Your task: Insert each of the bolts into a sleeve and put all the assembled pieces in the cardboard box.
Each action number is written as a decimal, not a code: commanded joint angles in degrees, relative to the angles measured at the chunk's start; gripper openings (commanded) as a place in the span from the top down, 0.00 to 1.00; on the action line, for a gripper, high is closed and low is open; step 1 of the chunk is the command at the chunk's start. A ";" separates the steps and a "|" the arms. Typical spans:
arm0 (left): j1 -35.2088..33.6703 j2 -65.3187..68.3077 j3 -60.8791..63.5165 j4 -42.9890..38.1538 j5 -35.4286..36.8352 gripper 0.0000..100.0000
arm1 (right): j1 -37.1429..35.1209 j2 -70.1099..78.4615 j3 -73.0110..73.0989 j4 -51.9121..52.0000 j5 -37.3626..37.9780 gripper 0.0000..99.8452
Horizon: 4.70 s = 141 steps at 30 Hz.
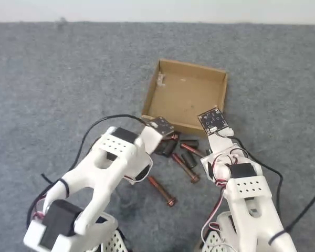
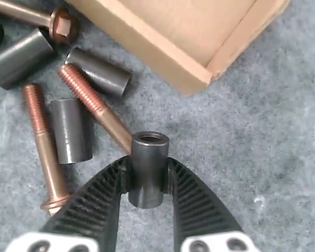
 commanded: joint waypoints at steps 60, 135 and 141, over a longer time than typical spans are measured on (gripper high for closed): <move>-18.99 -5.63 3.30 -17.93 41.67 0.99 | 0.66 -1.71 -0.18 -1.19 0.97 0.99; -23.56 25.93 -28.09 -5.89 43.78 0.87 | 0.66 -1.71 -0.18 -1.27 0.97 0.99; -23.56 26.29 -28.62 -6.59 43.25 0.90 | 0.66 -1.71 -0.18 -1.27 0.97 0.99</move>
